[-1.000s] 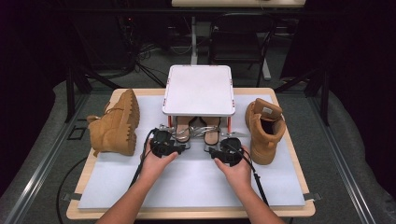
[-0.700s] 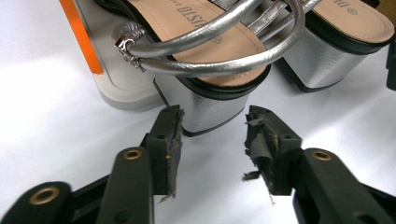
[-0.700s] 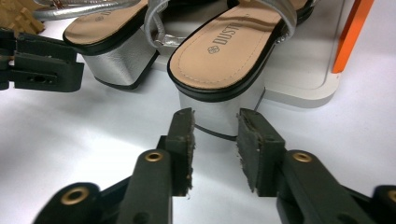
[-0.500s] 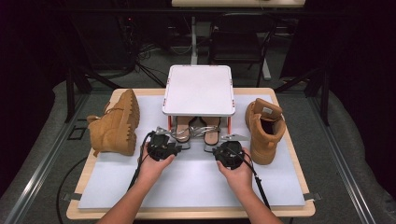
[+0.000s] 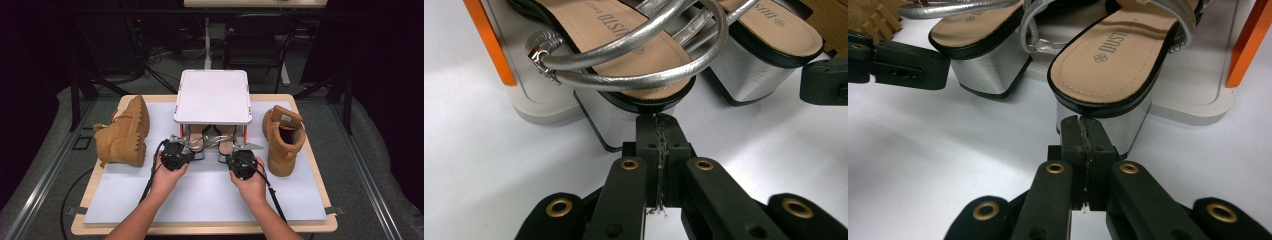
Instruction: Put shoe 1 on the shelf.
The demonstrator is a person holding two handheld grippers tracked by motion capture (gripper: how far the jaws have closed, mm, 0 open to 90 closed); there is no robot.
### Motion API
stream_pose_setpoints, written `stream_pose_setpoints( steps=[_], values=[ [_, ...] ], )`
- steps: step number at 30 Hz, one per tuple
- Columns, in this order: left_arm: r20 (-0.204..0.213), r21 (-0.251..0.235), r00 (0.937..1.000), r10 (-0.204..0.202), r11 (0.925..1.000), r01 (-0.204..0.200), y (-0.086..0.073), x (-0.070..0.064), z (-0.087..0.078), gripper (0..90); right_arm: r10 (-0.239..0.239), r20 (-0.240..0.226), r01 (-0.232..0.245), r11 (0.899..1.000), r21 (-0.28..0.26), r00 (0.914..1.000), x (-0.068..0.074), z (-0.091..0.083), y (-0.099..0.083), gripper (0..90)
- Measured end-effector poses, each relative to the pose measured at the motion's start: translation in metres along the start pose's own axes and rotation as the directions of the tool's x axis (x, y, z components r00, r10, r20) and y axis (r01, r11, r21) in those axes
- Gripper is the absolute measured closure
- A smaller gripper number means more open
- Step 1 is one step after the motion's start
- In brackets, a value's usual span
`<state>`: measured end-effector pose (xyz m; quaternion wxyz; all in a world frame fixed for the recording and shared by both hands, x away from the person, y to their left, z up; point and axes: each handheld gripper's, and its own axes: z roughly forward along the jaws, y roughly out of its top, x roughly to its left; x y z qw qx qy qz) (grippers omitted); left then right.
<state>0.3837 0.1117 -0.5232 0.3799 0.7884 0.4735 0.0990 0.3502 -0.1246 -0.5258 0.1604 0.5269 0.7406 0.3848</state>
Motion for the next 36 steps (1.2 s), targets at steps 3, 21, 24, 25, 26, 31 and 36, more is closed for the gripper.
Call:
stream_pose_setpoints(
  steps=[3, 21, 24, 25, 26, 31, 36],
  values=[
    [0.001, 0.007, 1.0000, 0.001, 1.0000, -0.001, 0.001, 0.000, 0.000, 89.9, 0.000, 0.002, 0.000, 1.000, -0.001, 1.0000, 0.001, 0.000, 0.000, 90.0],
    [-0.052, -0.014, 0.9987, 0.004, 0.9999, -0.004, 0.015, 0.002, 0.006, 90.0, -0.020, 0.074, 0.022, 1.000, -0.016, 0.9970, -0.001, 0.008, 0.018, 90.0],
    [-0.056, -0.018, 0.9984, 0.004, 0.9998, -0.005, 0.018, 0.003, 0.010, 90.0, -0.013, 0.077, 0.014, 1.000, -0.021, 0.9970, -0.003, 0.013, 0.022, 90.0],
    [-0.057, -0.020, 0.9984, 0.001, 0.9998, -0.003, 0.018, 0.003, 0.010, 90.0, -0.016, 0.078, 0.018, 1.000, -0.018, 0.9968, -0.003, 0.014, 0.023, 90.0],
    [-0.057, -0.020, 0.9984, 0.001, 0.9998, -0.003, 0.018, 0.003, 0.010, 90.0, -0.016, 0.078, 0.018, 1.000, -0.018, 0.9968, -0.003, 0.014, 0.023, 90.0],
    [-0.060, -0.023, 0.9981, 0.012, 0.9996, -0.014, 0.020, 0.004, 0.015, 90.0, -0.022, 0.091, 0.024, 1.000, -0.013, 0.9956, -0.006, 0.022, 0.028, 90.0],
    [-0.073, -0.031, 0.9973, 0.007, 0.9995, -0.009, 0.021, 0.005, 0.019, 90.0, -0.018, 0.104, 0.019, 1.000, -0.006, 0.9945, -0.010, 0.028, 0.029, 90.0]
  ],
)
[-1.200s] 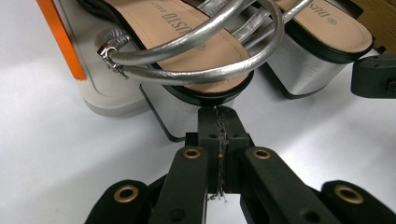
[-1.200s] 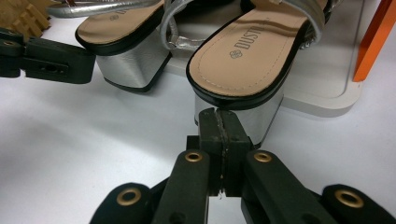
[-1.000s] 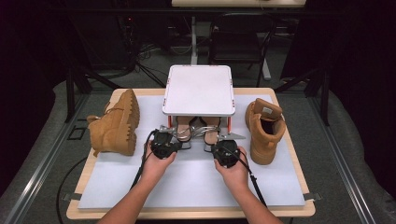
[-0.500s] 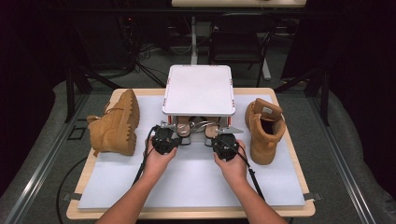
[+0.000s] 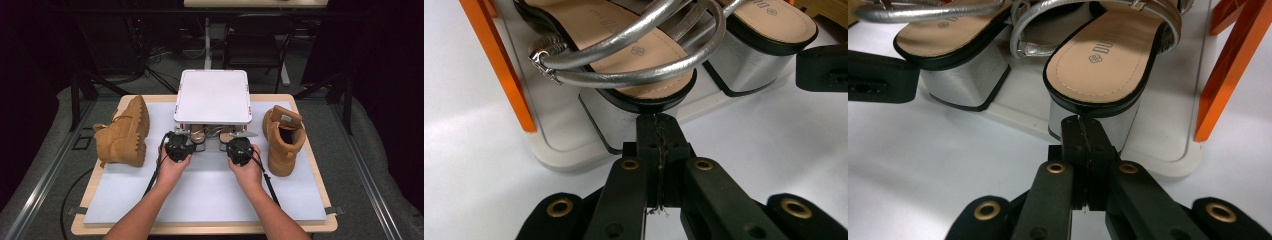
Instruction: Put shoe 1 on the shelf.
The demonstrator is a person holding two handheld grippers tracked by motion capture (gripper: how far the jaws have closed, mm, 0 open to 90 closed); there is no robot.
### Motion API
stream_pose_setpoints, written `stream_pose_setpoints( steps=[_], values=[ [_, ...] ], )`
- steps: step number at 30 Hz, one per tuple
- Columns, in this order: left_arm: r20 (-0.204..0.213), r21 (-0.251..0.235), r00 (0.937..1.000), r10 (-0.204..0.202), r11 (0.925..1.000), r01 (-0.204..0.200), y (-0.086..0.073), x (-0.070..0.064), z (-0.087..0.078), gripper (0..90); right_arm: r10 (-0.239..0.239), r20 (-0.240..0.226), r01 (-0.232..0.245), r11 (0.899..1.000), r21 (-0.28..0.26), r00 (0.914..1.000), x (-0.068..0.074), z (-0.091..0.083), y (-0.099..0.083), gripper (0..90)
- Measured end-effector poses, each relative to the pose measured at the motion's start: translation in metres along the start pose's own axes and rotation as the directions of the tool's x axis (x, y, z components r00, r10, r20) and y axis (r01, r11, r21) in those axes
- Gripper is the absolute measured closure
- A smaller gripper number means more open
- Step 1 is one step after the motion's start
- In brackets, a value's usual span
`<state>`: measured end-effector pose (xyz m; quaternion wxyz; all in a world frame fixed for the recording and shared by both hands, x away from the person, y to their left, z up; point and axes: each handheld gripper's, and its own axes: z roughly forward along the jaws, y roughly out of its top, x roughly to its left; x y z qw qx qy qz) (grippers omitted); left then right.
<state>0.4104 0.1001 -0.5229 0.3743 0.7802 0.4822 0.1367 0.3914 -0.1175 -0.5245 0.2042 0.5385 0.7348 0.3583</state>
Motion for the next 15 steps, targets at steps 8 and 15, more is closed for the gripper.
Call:
stream_pose_setpoints(
  steps=[8, 15],
  values=[
    [-0.019, -0.007, 0.9998, -0.006, 1.0000, 0.006, 0.0012, 0.0017, 0.0040, 90.0, 0.007, -0.006, -0.007, 1.000, 0.004, 1.0000, -0.0010, 0.0061, 0.0052, 90.0],
    [-0.021, -0.019, 0.9996, -0.017, 0.9997, 0.017, 0.0023, 0.0051, 0.0071, 90.0, 0.018, -0.011, -0.018, 1.000, 0.003, 0.9998, 0.0005, 0.0096, 0.0071, 90.0]
  ],
)
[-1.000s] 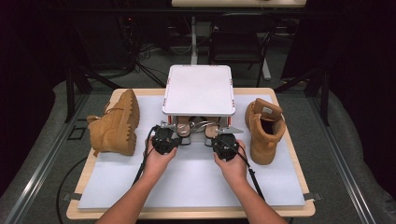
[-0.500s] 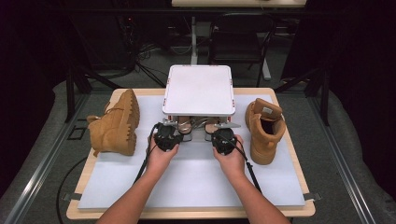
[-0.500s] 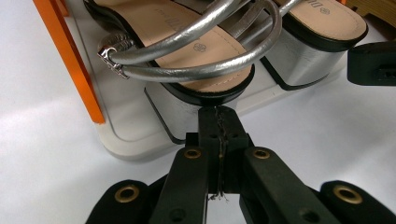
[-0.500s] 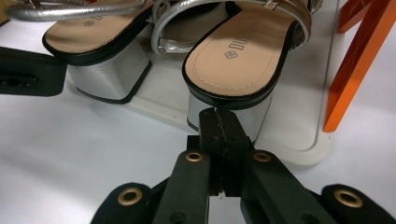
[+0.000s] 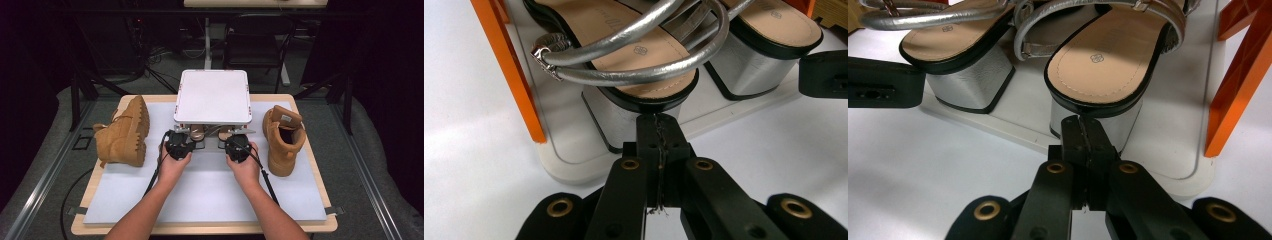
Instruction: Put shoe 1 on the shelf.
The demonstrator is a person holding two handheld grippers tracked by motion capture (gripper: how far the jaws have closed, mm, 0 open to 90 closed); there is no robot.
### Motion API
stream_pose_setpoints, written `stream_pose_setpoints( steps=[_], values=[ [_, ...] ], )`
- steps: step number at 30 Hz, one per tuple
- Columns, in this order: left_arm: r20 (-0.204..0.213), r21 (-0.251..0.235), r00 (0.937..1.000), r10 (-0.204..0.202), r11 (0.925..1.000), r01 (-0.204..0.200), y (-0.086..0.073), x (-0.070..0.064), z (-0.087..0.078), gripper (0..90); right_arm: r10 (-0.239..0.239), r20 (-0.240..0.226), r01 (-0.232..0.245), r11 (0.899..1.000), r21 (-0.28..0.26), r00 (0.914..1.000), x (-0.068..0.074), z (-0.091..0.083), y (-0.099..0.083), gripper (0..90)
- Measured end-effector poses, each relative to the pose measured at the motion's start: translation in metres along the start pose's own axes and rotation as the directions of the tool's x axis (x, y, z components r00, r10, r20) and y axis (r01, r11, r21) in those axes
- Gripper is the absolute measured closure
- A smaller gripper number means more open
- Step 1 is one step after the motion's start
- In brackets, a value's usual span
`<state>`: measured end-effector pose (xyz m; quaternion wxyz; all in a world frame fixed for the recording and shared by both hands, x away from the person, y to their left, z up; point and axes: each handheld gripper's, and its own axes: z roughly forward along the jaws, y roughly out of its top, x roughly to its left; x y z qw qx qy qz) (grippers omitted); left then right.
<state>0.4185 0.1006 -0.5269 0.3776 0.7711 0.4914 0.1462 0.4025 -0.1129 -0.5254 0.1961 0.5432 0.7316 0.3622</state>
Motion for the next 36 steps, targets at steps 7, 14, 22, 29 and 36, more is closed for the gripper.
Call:
stream_pose_setpoints(
  steps=[7, 14, 22, 29, 36],
  values=[
    [0.003, -0.015, 1.0000, -0.007, 0.9999, 0.008, -0.001, 0.002, 0.005, 90.0, 0.005, 0.006, -0.005, 1.000, 0.000, 1.0000, -0.001, 0.001, 0.000, 90.0],
    [0.007, -0.003, 0.9999, -0.015, 0.9999, 0.015, -0.004, 0.004, 0.005, 89.9, -0.004, 0.005, 0.004, 1.000, 0.002, 1.0000, -0.002, 0.003, 0.000, 90.0],
    [0.030, 0.027, 0.9995, -0.008, 0.9996, 0.007, -0.012, 0.004, -0.005, 87.2, -0.018, -0.001, 0.018, 1.000, 0.019, 0.9998, 0.000, -0.001, -0.006, 85.8],
    [0.027, 0.065, 0.9996, -0.004, 0.9979, 0.002, -0.025, 0.010, -0.012, 81.8, -0.059, -0.011, 0.059, 0.997, 0.041, 0.9982, -0.001, -0.011, -0.012, 76.8],
    [0.058, 0.098, 0.9982, 0.013, 0.9950, -0.018, -0.035, 0.014, -0.025, 73.7, -0.098, -0.048, 0.103, 0.990, 0.098, 0.9940, -0.002, -0.022, -0.017, 64.4]
  ],
)
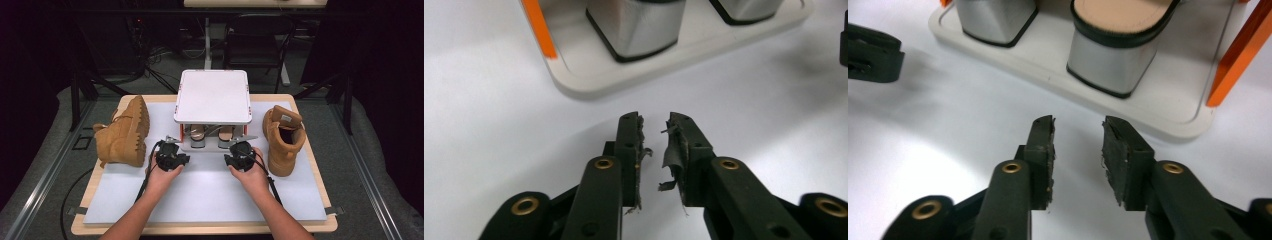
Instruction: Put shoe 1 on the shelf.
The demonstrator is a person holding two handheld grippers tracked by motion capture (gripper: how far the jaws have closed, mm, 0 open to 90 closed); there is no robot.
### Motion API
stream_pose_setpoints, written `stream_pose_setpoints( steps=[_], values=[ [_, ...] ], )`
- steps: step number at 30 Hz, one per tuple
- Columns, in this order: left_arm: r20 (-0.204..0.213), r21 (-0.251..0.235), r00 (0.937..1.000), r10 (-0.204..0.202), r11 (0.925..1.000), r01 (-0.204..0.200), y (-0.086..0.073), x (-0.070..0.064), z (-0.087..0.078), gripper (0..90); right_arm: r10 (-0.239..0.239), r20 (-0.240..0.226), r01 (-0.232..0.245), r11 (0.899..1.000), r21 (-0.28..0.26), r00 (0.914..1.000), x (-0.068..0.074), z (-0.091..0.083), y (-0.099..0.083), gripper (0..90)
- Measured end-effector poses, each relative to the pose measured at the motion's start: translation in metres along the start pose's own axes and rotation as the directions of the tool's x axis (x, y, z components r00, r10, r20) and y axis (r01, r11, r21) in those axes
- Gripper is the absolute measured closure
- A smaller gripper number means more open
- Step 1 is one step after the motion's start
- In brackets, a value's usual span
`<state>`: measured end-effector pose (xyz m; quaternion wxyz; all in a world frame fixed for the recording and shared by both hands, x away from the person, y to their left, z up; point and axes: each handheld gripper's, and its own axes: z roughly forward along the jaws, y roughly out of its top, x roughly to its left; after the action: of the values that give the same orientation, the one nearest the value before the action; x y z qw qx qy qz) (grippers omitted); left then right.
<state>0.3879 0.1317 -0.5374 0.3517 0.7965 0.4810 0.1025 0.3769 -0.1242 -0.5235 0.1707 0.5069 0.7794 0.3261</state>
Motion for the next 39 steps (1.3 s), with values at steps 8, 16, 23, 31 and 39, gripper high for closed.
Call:
stream_pose_setpoints(
  steps=[8, 16, 23, 31, 39],
  values=[
    [-0.001, 0.002, 0.9994, 0.036, 0.9994, -0.036, -0.014, 0.000, -0.013, 69.3, -0.018, -0.016, 0.018, 0.999, 0.036, 0.9997, -0.001, -0.015, -0.014, 65.5],
    [0.016, -0.014, 0.9991, 0.040, 0.9991, -0.040, -0.026, 0.004, -0.035, 61.9, -0.008, -0.047, 0.010, 0.999, 0.044, 0.9989, -0.012, -0.033, -0.038, 60.4],
    [0.041, -0.010, 0.9985, 0.037, 0.9993, -0.037, -0.032, 0.011, -0.046, 58.5, 0.011, -0.059, -0.010, 1.000, 0.019, 0.9982, -0.016, -0.047, -0.050, 56.4],
    [0.018, -0.012, 0.9998, 0.005, 0.9999, -0.005, -0.046, 0.023, -0.059, 51.8, -0.042, -0.019, 0.041, 0.998, -0.052, 0.9989, -0.013, -0.065, -0.059, 58.0],
    [-0.001, -0.005, 0.9994, -0.034, 0.9994, 0.034, -0.050, 0.039, -0.070, 53.1, -0.019, -0.047, 0.016, 0.997, -0.076, 0.9987, -0.026, -0.063, -0.067, 58.1]
  ],
)
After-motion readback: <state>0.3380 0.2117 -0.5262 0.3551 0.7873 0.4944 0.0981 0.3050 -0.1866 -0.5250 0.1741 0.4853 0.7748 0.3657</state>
